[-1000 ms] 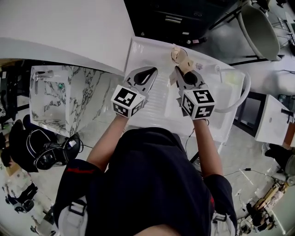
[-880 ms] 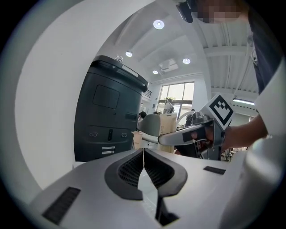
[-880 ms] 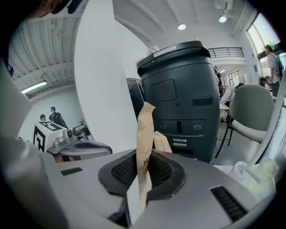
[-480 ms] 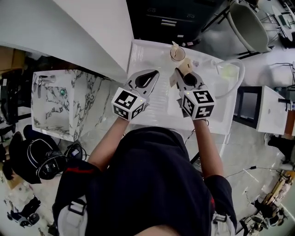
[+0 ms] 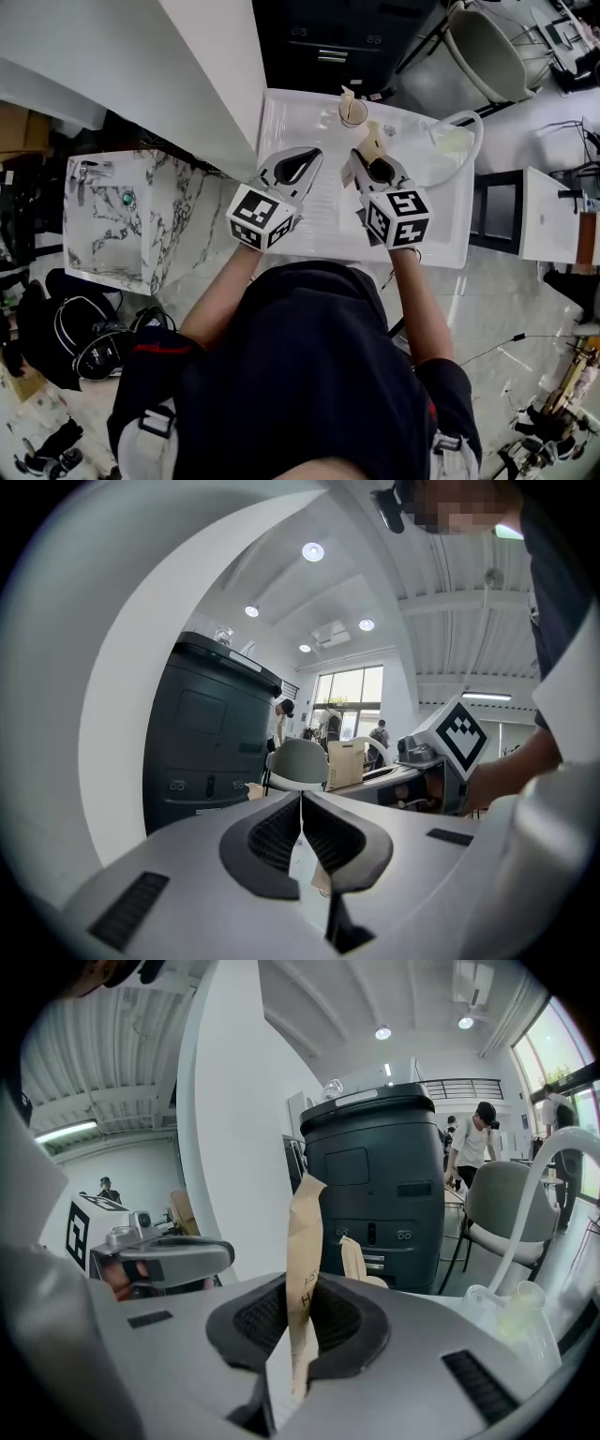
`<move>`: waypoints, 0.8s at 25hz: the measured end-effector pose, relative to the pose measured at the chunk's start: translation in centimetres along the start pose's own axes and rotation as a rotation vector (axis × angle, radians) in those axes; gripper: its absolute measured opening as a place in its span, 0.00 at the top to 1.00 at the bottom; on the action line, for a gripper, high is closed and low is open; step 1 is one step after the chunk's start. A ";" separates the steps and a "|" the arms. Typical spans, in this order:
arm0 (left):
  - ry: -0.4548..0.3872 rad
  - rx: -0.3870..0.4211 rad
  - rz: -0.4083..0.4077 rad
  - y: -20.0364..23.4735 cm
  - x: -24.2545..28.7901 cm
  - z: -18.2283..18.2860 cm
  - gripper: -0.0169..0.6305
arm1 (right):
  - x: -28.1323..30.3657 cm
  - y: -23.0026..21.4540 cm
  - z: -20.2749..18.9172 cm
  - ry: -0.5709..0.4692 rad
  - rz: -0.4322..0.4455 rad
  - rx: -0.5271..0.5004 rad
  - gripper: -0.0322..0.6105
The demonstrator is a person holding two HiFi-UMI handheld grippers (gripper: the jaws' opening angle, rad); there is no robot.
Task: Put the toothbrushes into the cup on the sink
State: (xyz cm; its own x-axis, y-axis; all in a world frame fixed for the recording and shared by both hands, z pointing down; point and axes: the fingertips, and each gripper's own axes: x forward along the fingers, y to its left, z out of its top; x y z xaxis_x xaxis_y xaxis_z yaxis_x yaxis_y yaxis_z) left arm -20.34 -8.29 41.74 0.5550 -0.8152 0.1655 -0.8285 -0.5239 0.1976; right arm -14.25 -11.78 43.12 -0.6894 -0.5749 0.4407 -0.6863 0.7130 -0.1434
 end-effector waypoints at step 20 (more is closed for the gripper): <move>-0.005 0.033 -0.019 -6.2 4.0 0.4 0.95 | -5.8 -3.9 -1.1 -0.025 0.009 0.000 0.85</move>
State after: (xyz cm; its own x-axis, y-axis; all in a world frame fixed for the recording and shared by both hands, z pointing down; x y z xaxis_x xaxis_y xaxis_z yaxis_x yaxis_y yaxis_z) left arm -13.05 -8.41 40.75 0.5705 -0.8061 0.1573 -0.8198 -0.5474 0.1684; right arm -7.27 -10.77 42.12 -0.7012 -0.5782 0.4171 -0.6799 0.7184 -0.1471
